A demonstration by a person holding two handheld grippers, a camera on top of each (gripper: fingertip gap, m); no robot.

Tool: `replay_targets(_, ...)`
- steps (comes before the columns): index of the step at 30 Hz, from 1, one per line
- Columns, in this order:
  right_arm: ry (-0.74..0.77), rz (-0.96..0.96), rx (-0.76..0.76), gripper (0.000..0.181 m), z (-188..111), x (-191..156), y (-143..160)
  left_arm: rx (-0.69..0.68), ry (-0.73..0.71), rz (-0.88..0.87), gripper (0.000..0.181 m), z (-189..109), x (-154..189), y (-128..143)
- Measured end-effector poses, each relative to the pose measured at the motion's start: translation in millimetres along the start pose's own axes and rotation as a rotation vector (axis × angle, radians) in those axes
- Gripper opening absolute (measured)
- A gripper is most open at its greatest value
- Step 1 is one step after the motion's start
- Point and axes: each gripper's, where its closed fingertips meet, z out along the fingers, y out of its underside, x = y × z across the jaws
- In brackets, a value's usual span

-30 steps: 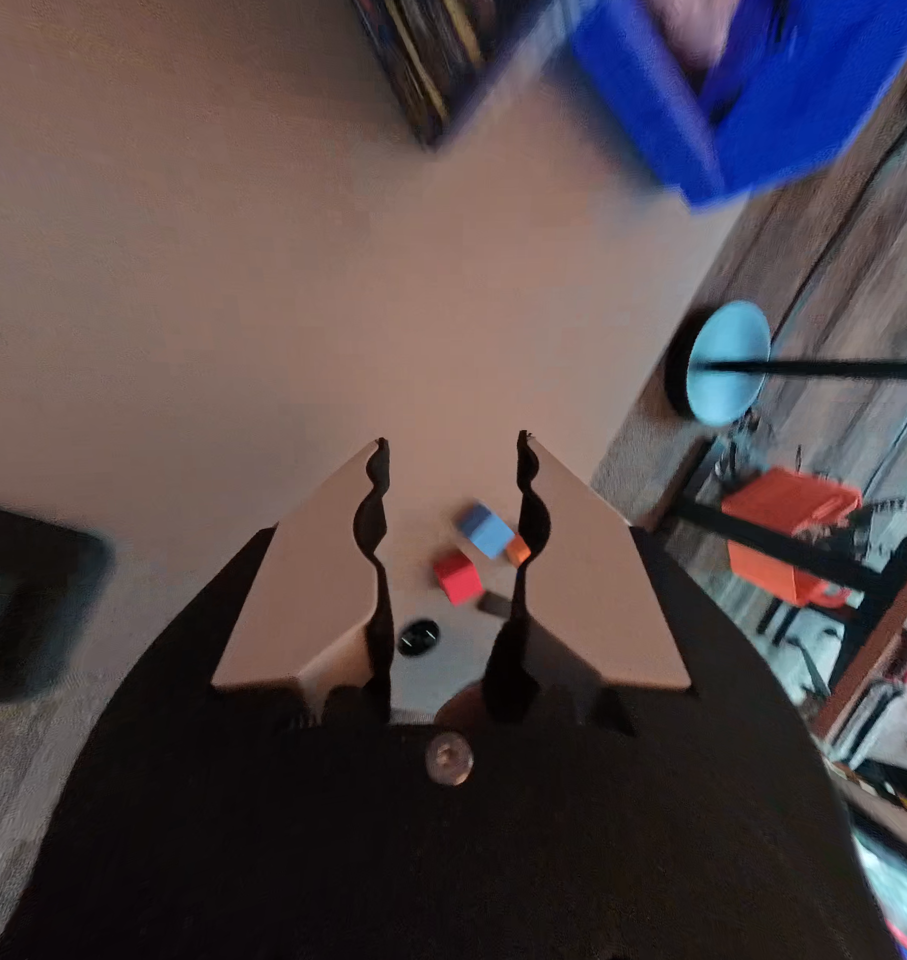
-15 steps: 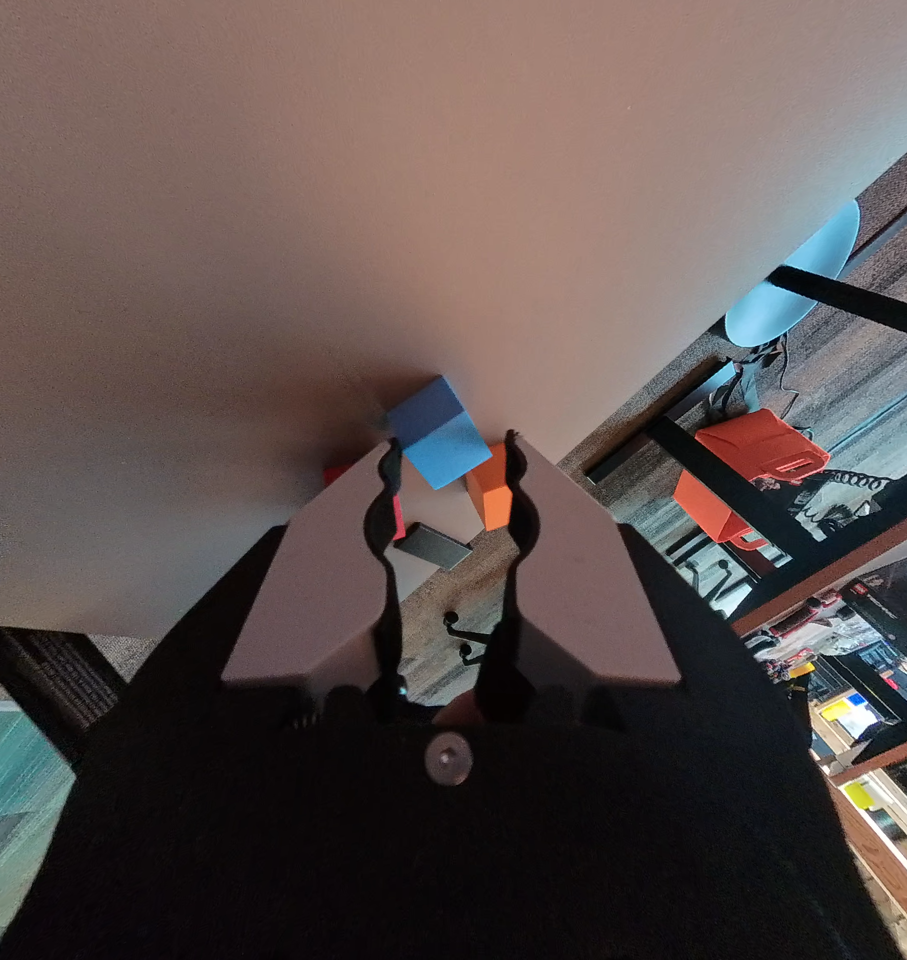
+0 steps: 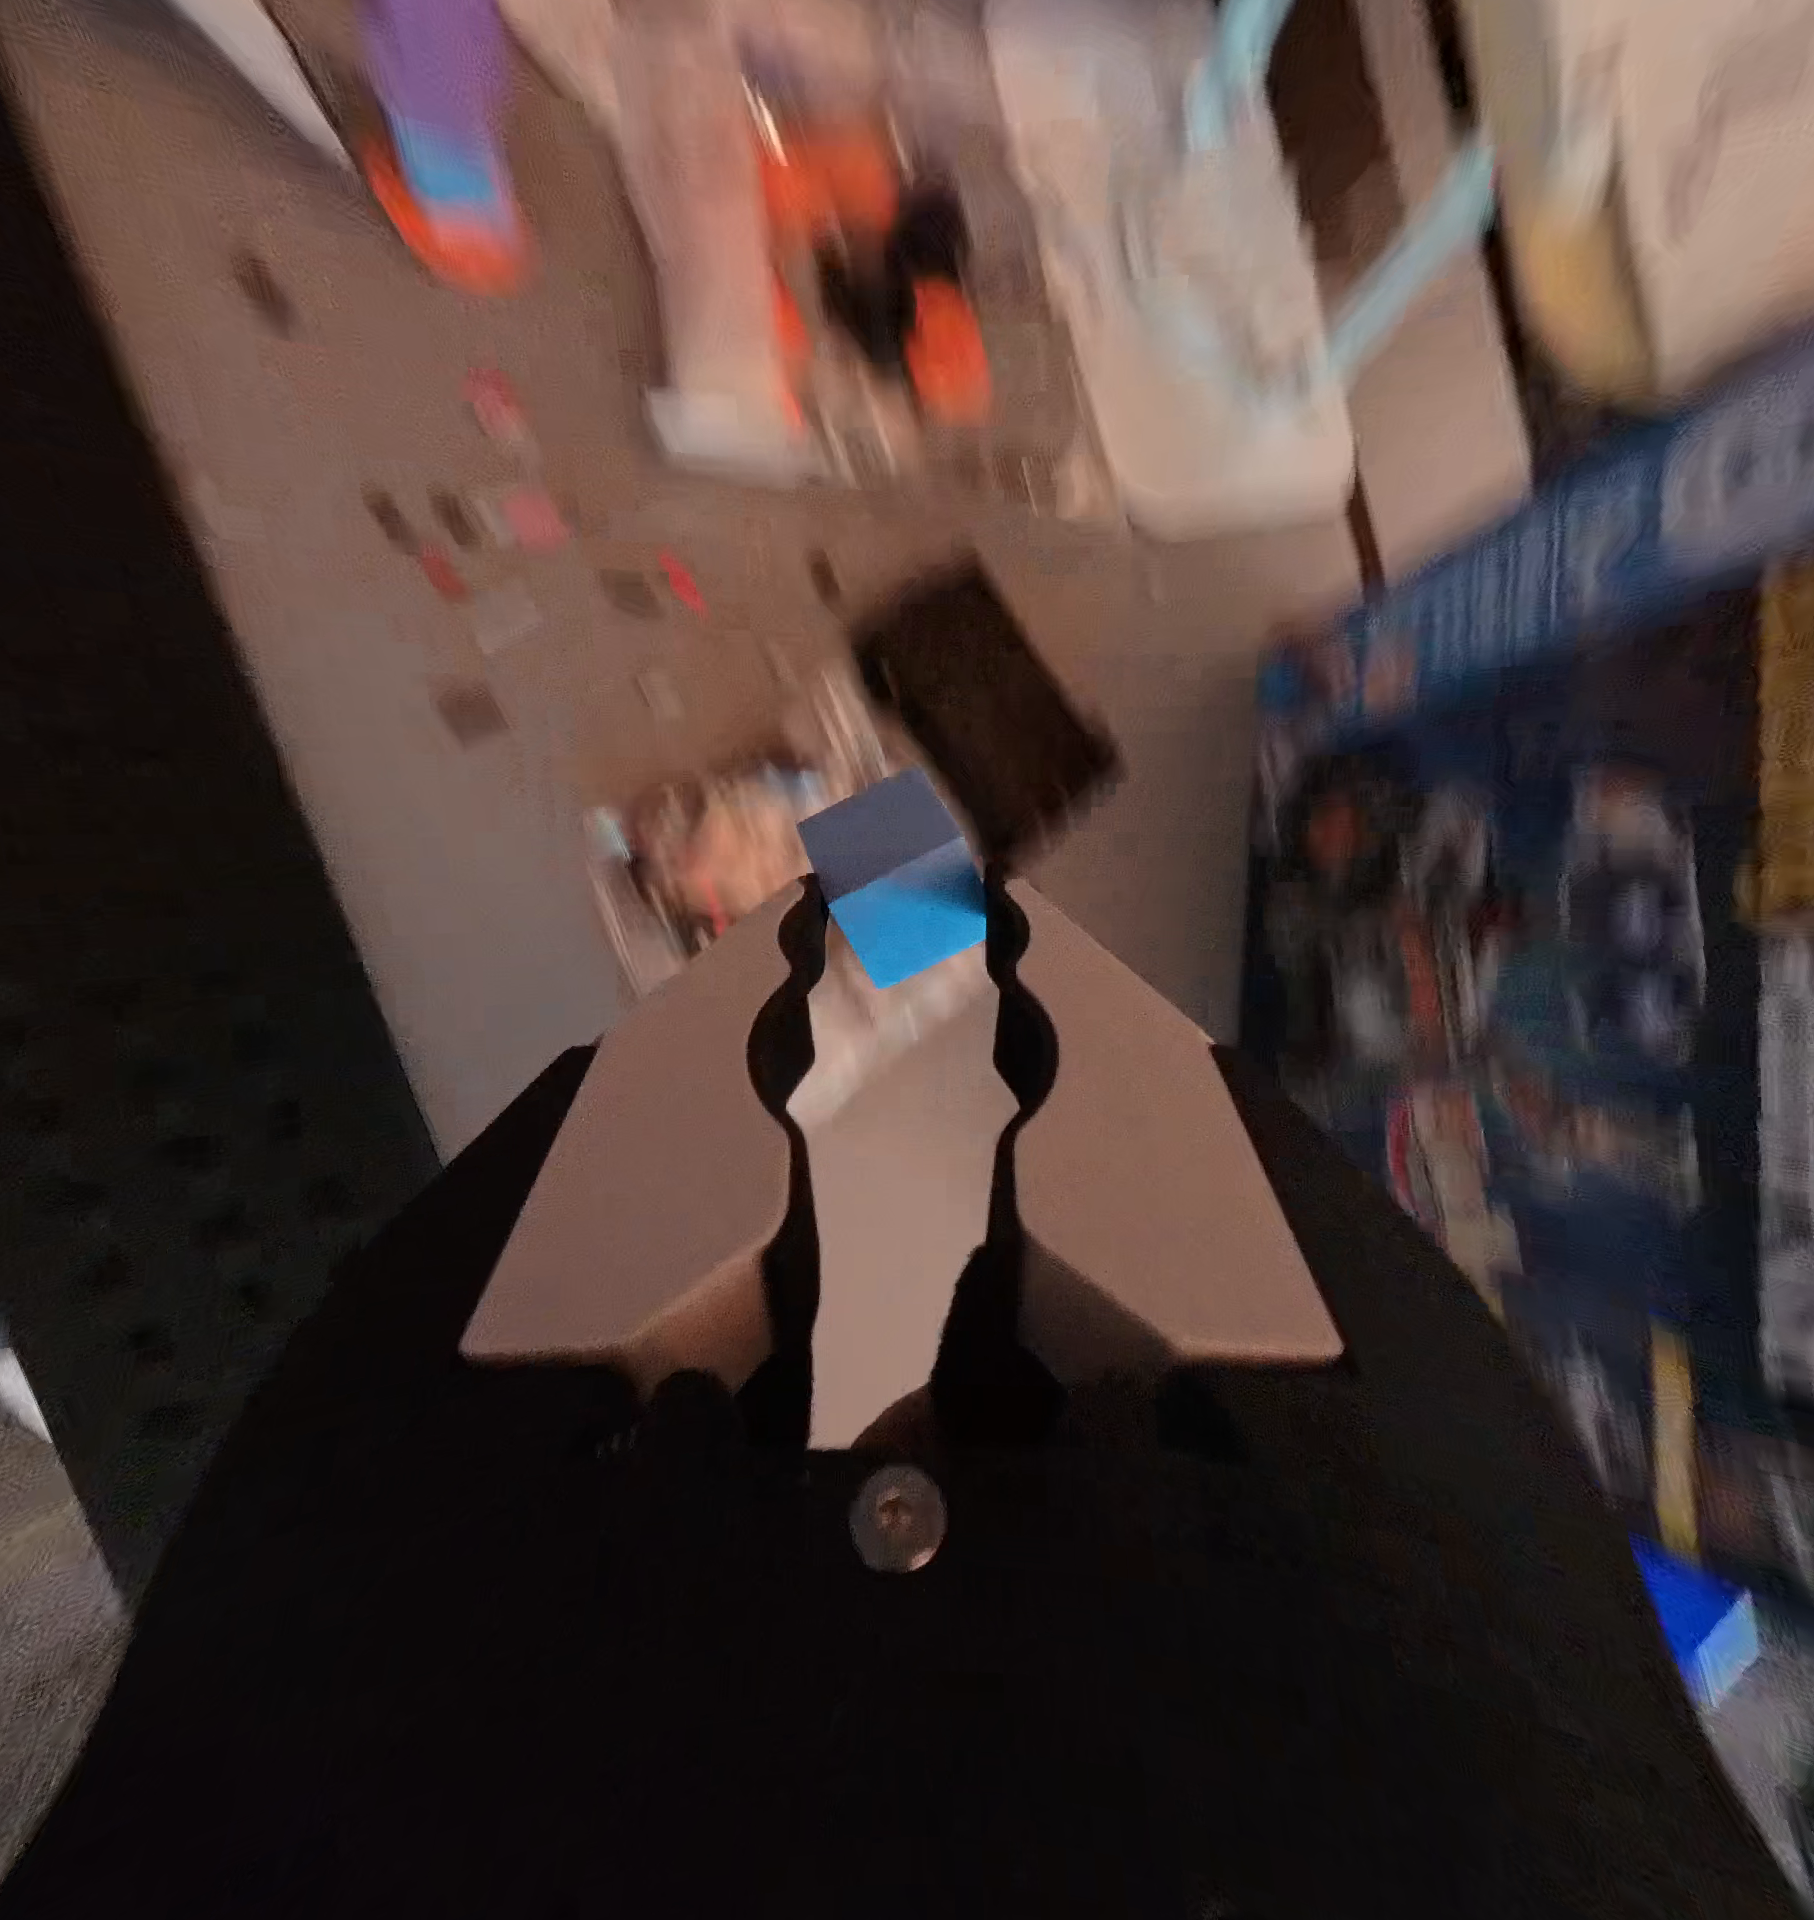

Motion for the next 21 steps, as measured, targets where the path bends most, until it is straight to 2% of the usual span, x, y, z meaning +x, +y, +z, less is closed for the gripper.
replay_targets(3,-0.111,-0.031,0.238,0.03,25,-42,-102,0.01,-0.004,-0.005,0.05,-1,-1,-1)
replay_targets(5,-0.191,-0.023,0.341,0.03,44,-65,-147,0.018,-0.001,-0.006,0.05,-2,0,-2)
replay_targets(7,-0.237,-0.004,0.403,0.03,66,-81,-175,0.021,0.005,-0.007,0.05,-2,1,-2)
replay_targets(11,-0.315,0.07,0.467,0.03,103,-98,-201,0.017,0.018,-0.003,0.05,-1,3,-1)
replay_targets(15,-0.349,0.122,0.469,0.03,128,-103,-204,0.019,0.024,0.0,0.05,-1,4,-2)
replay_targets(21,-0.445,0.217,0.516,0.03,136,-106,-205,0.021,0.031,-0.001,0.05,-1,5,-2)
